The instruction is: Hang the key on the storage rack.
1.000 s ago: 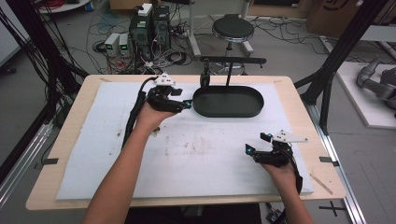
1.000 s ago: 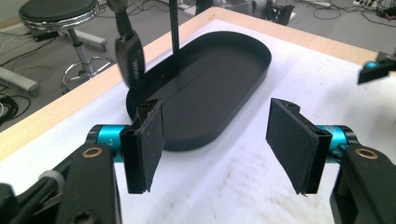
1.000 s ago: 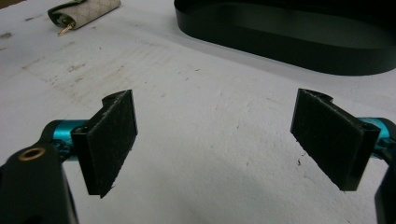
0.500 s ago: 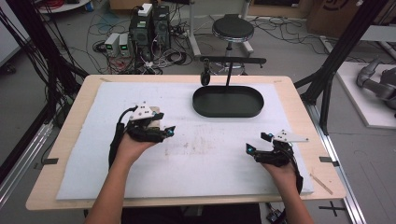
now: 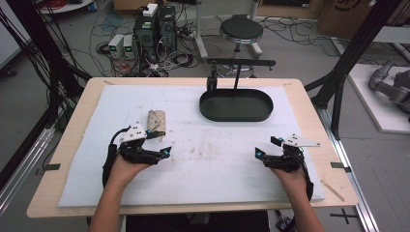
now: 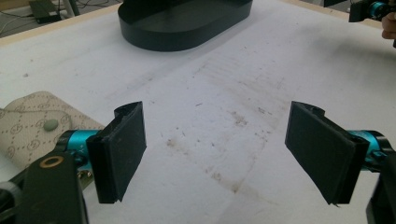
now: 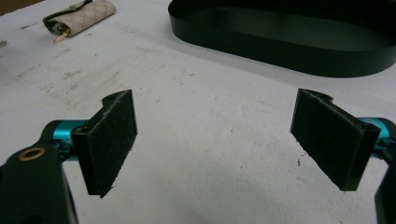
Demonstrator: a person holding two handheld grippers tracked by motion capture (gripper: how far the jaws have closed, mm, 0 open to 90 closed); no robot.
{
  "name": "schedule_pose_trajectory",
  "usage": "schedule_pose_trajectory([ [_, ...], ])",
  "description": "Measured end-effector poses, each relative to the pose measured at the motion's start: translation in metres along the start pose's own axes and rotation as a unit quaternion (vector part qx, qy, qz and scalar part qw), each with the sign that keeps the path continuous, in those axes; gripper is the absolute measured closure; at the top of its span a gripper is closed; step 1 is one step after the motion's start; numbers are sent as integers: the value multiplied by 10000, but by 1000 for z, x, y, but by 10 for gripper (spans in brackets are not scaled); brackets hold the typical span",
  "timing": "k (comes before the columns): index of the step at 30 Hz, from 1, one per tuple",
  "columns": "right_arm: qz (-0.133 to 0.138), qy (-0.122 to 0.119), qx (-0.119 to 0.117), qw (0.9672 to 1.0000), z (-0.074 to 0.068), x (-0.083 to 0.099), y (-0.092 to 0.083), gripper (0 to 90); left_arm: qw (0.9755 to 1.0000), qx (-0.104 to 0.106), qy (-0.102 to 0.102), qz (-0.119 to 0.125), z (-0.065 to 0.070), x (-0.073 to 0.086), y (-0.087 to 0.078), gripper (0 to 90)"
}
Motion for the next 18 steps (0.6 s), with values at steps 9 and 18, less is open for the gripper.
schedule_pose_trajectory([
  [9, -100, -86, 36, 9999, -1, 1, 6, 149, 9998, -69, -138, 114, -8, 1, -5, 169],
  [18, -142, -115, -20, 9998, -4, 2, 7, 148, 9990, -407, -164, 95, -18, 0, -11, 169],
])
Point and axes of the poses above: each handheld gripper's, and its own axes: y roughly forward along the jaws, x roughly out of its underside, z roughly to its right, the point moved 7 cm from there along y, roughly forward along the jaws, and after that the axes turned 4 degrees about x, right-handed, at the moved point
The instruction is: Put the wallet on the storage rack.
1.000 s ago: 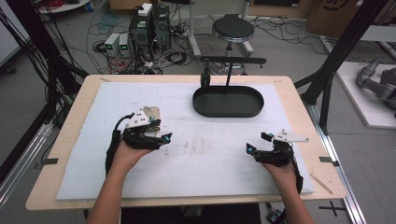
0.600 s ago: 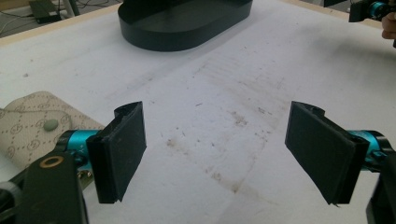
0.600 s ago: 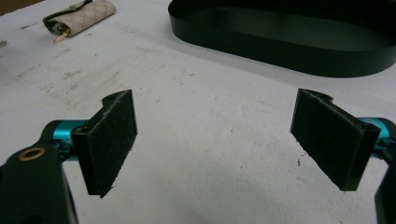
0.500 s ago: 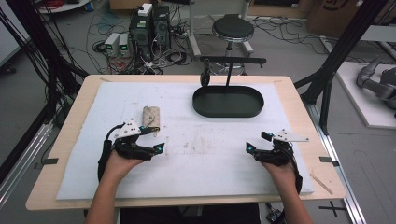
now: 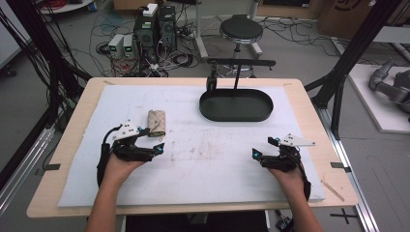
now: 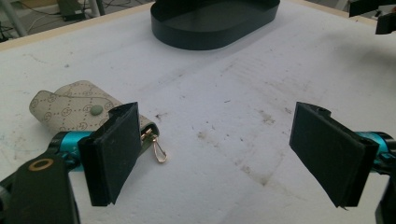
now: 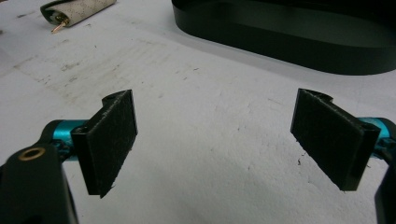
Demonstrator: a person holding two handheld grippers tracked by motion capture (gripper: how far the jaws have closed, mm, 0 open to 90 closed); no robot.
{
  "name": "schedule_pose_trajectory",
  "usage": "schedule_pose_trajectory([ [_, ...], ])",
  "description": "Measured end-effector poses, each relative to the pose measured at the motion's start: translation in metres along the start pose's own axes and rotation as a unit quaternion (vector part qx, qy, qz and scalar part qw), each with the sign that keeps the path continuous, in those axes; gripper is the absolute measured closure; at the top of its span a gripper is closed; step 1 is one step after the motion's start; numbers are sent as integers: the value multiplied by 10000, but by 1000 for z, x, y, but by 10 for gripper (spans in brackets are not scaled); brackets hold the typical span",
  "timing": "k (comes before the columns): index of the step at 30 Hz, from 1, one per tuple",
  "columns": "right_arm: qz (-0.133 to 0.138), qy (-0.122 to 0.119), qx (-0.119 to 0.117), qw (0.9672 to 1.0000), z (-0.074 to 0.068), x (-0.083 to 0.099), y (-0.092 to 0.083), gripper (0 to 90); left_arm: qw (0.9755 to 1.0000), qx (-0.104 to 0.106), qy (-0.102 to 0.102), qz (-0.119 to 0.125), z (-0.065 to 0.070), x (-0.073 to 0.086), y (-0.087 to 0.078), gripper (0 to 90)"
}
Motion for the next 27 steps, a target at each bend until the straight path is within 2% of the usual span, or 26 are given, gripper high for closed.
schedule_pose_trajectory([
  [8, -4, -15, -3, 10000, -2, 0, 0, 149, 9998, -142, -122, -55, -7, 4, -2, 169],
  [13, 7, -85, -13, 10000, -3, -1, 1, 149, 9992, -348, -155, -118, -11, 3, -2, 169],
  [20, 6, -105, -32, 9999, -4, 0, -1, 149, 9978, -535, -234, -308, -17, 4, 9, 169],
  [23, 36, -69, -31, 10000, -4, 1, -3, 149, 9961, -705, -282, -440, -24, 5, 15, 169],
  [27, 29, -46, -16, 10000, -3, 1, -3, 149, 9920, -1017, -503, -549, -36, 4, 25, 168],
])
Point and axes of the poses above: each handheld gripper's, and its own axes: y roughly forward along the jaws, x roughly out of its underside, z roughly to its right, the point moved 7 cm from there along y, roughly forward along the jaws, and after that the axes turned 4 degrees about x, right-handed, at the moved point
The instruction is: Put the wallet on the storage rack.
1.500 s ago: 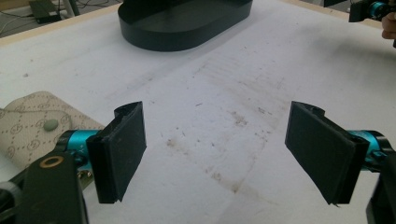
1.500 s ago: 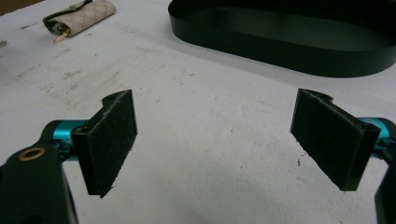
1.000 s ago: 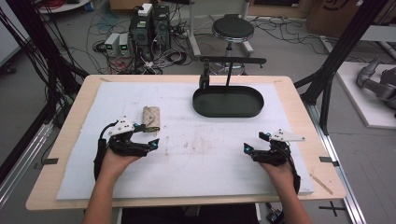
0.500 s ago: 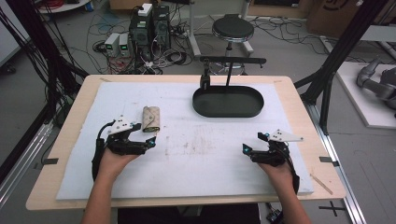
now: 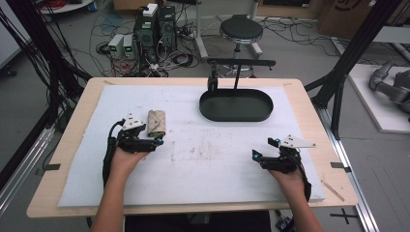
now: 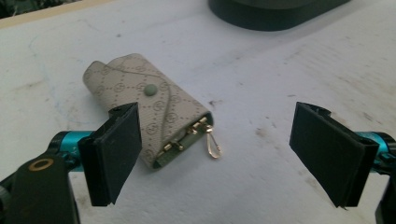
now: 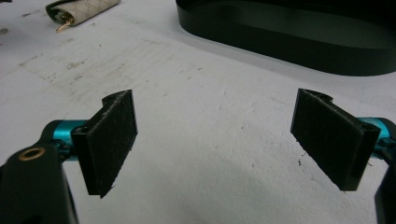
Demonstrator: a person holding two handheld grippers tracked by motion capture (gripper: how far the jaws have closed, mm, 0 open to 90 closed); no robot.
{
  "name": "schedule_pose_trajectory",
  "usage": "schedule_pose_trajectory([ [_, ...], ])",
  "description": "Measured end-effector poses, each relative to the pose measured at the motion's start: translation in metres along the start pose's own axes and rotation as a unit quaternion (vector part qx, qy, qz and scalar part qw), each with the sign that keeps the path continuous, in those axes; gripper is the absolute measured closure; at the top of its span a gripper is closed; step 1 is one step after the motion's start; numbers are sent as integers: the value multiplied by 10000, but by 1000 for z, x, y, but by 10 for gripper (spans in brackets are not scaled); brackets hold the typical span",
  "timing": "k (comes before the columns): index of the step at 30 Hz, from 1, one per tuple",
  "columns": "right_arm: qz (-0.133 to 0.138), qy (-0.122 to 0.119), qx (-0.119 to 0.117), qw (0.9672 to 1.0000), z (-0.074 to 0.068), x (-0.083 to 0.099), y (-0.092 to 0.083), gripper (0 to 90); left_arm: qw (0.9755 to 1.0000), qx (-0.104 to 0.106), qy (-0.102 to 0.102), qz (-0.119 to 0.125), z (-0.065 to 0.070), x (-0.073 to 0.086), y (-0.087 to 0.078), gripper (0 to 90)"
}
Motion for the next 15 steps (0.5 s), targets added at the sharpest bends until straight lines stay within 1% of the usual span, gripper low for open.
schedule_pose_trajectory([
  [2, 13, -24, 7, 10000, 0, -1, 1, 149, 9999, -139, -59, -55, -4, -2, 6, 166],
  [4, 4, -26, 10, 10000, -1, -1, 1, 149, 9995, -227, -183, -155, -10, -3, 13, 158],
  [5, 7, -29, 11, 10000, 0, -1, 1, 149, 9987, -308, -309, -273, -15, -3, 22, 156],
  [6, 7, -29, 11, 10000, 0, -1, 1, 149, 9987, -308, -309, -273, -15, -3, 22, 155],
  [8, 13, -8, 14, 10000, 1, -1, 1, 149, 9976, -389, -493, -306, -21, -5, 29, 155],
  [9, 13, -8, 14, 10000, 1, -1, 1, 149, 9969, -421, -594, -311, -23, -6, 31, 155],
  [10, 24, -17, 10, 10000, 1, -1, 0, 148, 9957, -448, -767, -259, -26, -8, 34, 155],
  [11, 22, 0, 20, 10000, 2, -1, 0, 148, 9946, -499, -880, -247, -28, -8, 36, 155],
  [13, 10, 1, 18, 10000, 2, 0, 0, 149, 9927, -647, -953, -370, -32, -8, 41, 154],
  [14, 8, 5, 27, 10000, 3, 0, 0, 148, 9914, -748, -971, -456, -33, -7, 44, 154],
  [15, 8, 17, 34, 10000, 3, 0, 0, 148, 9908, -807, -964, -512, -34, -7, 46, 154],
])
Point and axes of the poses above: each handheld gripper's, and its own axes: y roughly forward along the jaws, x roughly out of its underside, z roughly to its right, the point moved 7 cm from there along y, roughly forward along the jaws, and after that the axes turned 4 degrees about x, right-handed, at the moved point
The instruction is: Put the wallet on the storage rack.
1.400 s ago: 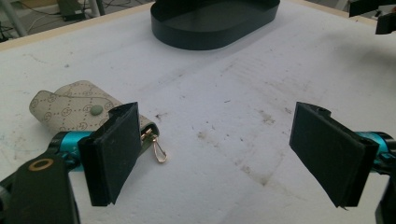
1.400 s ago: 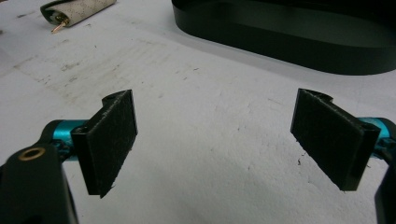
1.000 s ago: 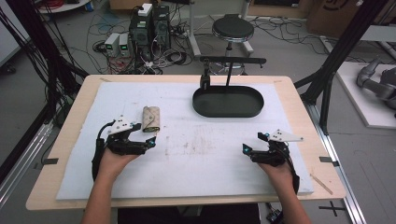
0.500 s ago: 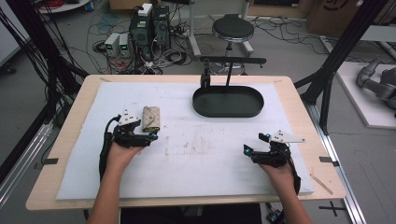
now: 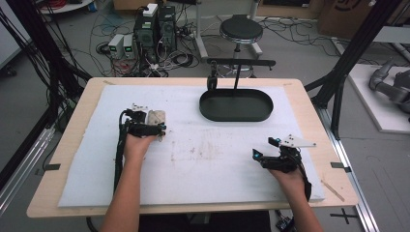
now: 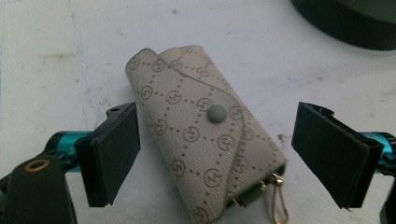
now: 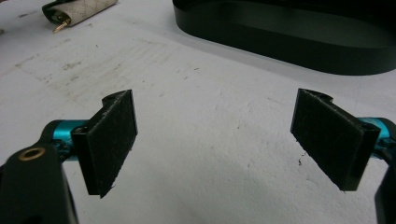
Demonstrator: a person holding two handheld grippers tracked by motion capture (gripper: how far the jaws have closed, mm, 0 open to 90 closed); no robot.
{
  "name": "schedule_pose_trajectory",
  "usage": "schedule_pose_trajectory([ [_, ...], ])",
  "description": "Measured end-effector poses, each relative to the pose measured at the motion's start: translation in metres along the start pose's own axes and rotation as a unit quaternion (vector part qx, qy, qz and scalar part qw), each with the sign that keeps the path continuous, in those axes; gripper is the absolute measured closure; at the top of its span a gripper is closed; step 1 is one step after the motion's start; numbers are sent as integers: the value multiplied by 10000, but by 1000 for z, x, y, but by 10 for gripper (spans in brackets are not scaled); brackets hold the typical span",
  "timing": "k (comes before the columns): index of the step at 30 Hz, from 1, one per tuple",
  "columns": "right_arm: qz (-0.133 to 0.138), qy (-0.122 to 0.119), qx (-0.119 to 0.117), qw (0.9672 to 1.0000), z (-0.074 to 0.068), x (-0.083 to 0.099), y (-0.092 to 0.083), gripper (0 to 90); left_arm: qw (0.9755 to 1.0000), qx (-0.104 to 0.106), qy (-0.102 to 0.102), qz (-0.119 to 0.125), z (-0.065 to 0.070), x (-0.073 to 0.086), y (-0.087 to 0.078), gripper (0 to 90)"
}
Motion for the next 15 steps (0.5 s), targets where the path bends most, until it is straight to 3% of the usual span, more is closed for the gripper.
schedule_pose_trajectory([
  [2, 6, -3, 0, 10000, 0, 0, 0, 148, 9998, -150, 58, -107, -1, 1, 5, 154],
  [6, -2, -1, 0, 10000, 1, 0, 0, 149, 9998, -140, 88, -150, 1, 2, 14, 153],
  [9, -15, -13, -4, 10000, 0, 0, 1, 149, 9990, -147, 95, -399, 3, 10, 25, 123],
  [10, -31, -45, -4, 10000, 0, 1, 1, 148, 9982, -271, 263, -472, 5, 11, 26, 112],
  [15, -36, -36, -4, 10000, 0, 1, 1, 149, 9980, -264, 322, -485, 5, 11, 24, 132],
])
Point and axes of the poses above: each handheld gripper's, and its own axes: y roughly forward along the jaws, x roughly out of its underside, z roughly to its right, the point moved 7 cm from there along y, roughly forward along the jaws, and after that the axes turned 4 degrees about x, right-handed, at the moved point
